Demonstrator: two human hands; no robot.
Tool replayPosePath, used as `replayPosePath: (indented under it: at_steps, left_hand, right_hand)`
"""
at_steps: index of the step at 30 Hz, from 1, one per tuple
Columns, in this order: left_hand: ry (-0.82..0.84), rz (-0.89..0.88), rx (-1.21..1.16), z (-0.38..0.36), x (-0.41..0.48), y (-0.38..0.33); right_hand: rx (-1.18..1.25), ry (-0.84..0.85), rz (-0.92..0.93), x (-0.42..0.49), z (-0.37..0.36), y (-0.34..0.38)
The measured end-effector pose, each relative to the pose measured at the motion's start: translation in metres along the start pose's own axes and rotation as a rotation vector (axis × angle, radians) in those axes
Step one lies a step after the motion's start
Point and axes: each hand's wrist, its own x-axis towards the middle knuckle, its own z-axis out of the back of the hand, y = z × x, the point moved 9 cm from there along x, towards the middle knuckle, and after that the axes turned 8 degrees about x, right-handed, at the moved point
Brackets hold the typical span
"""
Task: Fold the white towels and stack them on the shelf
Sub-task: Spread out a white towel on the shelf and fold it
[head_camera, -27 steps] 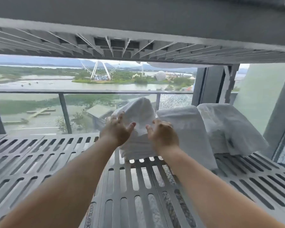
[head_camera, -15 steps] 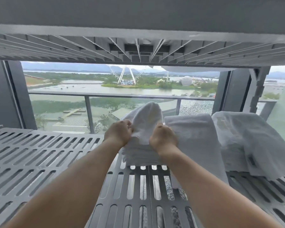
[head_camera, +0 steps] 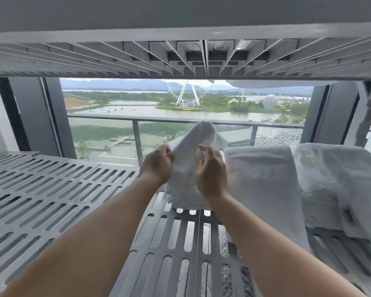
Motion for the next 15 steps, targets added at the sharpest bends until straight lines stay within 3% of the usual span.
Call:
replayPosePath:
  at_steps: [6,10,15]
  left_hand:
    - [-0.058,0.117,-0.306,0.029,-0.021,0.031]
    - [-0.049,0.202,-0.529,0.045,-0.032,0.051]
    - [-0.069,0.200,-0.535,0.064,-0.038,0.072]
  right_hand:
    - [0.249,-0.088,0.028,-0.003,-0.005,0.035]
    - [0.339,-0.036,0.047,-0.010,-0.024,0.056]
    - [0.304,0.060,0.061,-0.028,-0.049,0.080]
